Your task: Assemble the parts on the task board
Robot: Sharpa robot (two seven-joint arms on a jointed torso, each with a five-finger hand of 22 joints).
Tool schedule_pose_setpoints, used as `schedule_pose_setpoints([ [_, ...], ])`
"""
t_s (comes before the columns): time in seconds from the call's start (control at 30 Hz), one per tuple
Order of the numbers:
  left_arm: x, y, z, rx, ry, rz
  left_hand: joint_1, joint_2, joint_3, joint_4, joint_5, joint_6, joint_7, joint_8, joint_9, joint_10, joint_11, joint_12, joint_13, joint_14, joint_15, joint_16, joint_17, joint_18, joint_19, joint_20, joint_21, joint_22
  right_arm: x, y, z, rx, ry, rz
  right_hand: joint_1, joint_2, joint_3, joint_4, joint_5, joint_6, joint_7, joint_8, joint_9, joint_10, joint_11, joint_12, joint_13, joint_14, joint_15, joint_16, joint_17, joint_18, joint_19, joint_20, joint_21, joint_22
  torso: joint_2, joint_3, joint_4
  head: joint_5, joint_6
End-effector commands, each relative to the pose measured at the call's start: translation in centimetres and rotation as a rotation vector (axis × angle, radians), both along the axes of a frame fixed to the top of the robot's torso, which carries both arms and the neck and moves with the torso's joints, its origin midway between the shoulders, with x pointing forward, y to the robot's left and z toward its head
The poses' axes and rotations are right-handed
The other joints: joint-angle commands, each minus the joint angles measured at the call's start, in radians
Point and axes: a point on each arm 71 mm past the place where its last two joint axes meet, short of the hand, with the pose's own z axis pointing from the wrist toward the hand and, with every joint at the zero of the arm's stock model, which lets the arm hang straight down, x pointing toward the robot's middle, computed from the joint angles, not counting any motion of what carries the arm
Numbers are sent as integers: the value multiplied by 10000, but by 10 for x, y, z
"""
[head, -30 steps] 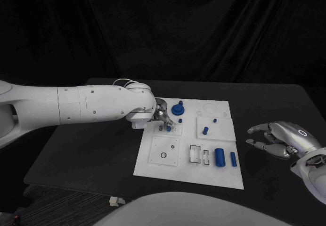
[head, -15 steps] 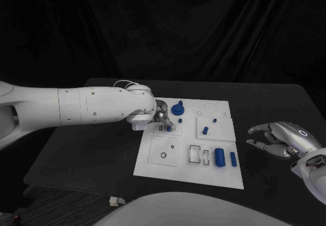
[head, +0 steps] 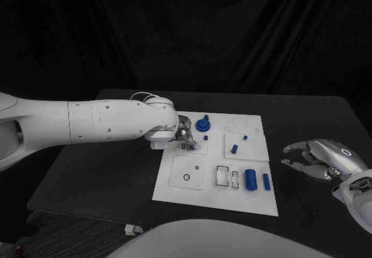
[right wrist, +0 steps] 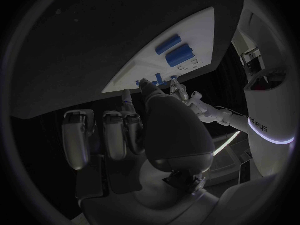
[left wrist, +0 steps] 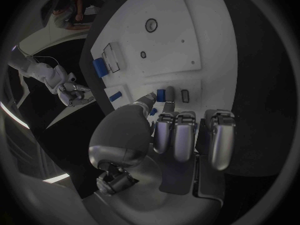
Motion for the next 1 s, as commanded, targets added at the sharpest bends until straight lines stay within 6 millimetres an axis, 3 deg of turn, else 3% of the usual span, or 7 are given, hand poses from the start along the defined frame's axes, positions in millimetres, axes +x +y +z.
schedule_pose_setpoints([
  [0.03,-1,-1,-1,33,139,-140,181,10,133,-193,375,52,-22,28,-68,861,-60,-54,2492,1056,-70,-51,2635,-139,1050,-18,31,2635,0,-1,0,14,-88,-116,29,-16,34,61,50,95,-24,-40,-26,1040,-29,25,2634,1058,-69,26,2635,9,801,-70,-39,2513,-2,3,0,2,2],
  [0.13,-1,-1,-2,3,122,-143,334,46,366,-371,514,49,-40,31,-113,857,-79,-59,2490,1056,-86,-51,2635,-139,1050,-31,31,2635,0,-1,0,15,-90,-118,29,-16,34,61,50,95,-24,-40,-26,1040,-29,25,2634,1058,-69,26,2635,9,801,-70,-39,2513,3,2,2,-4,2],
  [0.17,-1,-1,-2,-16,108,-145,415,12,623,-522,1146,46,-30,39,-139,858,-85,-55,2492,1056,-95,-51,2635,-139,1050,-54,31,2635,0,-1,0,15,-90,-118,29,-16,34,61,50,95,-24,-40,-26,1040,-29,25,2634,1058,-69,26,2635,9,801,-70,-39,2513,2,2,3,0,2],
  [0.2,-1,-1,-1,-36,93,-145,382,-35,924,-630,1416,57,-39,62,-152,853,-86,-61,2488,1056,-97,-51,2635,-139,1050,-52,31,2635,0,-1,0,15,-90,-117,29,-16,34,61,50,95,-24,-40,-26,1040,-29,25,2634,1058,-69,26,2635,9,801,-70,-39,2513,4,2,2,3,2],
  [0.37,0,-2,-1,-135,15,-149,257,-147,1499,-804,1739,55,-27,112,-135,850,-81,-67,2485,1056,-94,-51,2635,-139,1050,-50,31,2635,0,0,0,14,-88,-112,29,-16,34,61,50,95,-24,-40,-26,1040,-29,25,2634,1058,-69,26,2635,9,801,-70,-39,2513,6,1,-8,6,2],
  [0.53,1,-2,-1,-301,-105,-181,141,-230,2028,-977,2015,40,-15,179,-69,847,-78,-72,2482,1056,-90,-51,2635,-139,1050,-45,31,2635,0,0,-1,9,-84,-117,29,-16,34,61,50,95,-24,-40,-26,1040,-29,25,2634,1058,-69,26,2635,9,801,-70,-39,2513,4,4,-3,-2,2],
  [1.0,0,2,3,-705,-364,-266,25,-216,2423,-1042,2102,55,-15,280,29,870,-79,-43,2497,1056,-95,-51,2635,-139,1050,-45,31,2635,1,-1,-1,5,-87,-142,36,-10,40,62,52,107,-28,-38,-32,1040,-32,25,2634,1058,-70,26,2635,11,794,-70,-46,2510,0,0,-5,-47,2],
])
